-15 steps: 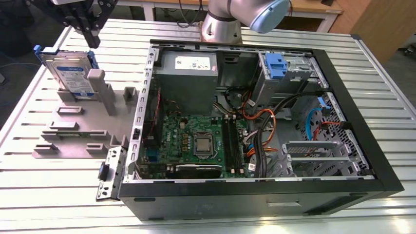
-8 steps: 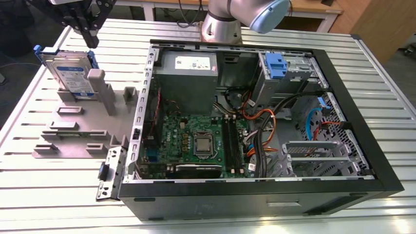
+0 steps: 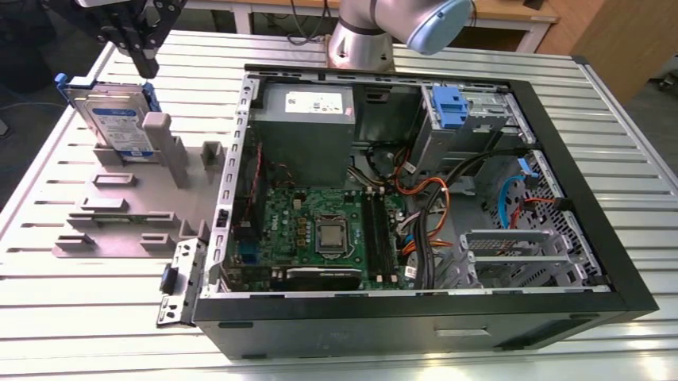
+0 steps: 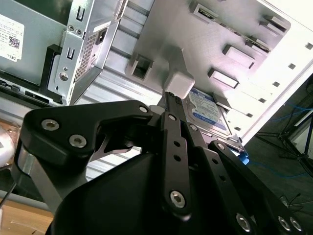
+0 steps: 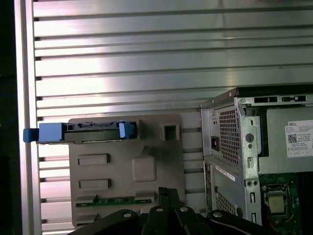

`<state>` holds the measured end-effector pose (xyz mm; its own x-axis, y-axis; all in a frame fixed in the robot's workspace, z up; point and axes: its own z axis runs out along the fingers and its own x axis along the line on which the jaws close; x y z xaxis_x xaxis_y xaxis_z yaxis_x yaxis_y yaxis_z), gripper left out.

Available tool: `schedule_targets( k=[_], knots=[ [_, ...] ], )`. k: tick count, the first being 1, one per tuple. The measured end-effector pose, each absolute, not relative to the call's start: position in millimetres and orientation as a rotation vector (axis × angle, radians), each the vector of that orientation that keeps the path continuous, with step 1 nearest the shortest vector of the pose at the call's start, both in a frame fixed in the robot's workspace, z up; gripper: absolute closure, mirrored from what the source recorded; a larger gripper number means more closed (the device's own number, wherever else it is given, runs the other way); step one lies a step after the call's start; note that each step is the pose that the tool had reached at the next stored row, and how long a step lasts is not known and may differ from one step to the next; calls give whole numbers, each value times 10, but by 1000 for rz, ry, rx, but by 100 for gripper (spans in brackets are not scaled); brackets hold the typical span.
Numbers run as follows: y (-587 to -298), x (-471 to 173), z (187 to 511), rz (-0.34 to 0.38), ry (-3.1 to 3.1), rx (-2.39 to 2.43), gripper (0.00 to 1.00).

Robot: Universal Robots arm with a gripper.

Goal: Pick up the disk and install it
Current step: 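Reach for the disk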

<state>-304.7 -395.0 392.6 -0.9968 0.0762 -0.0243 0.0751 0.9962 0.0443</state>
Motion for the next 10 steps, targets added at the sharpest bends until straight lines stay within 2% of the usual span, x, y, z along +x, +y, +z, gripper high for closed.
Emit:
schedule_targets(
  k=[10],
  knots=[
    [-3950, -3082, 3925, 68, 3113, 118, 89]
  ],
)
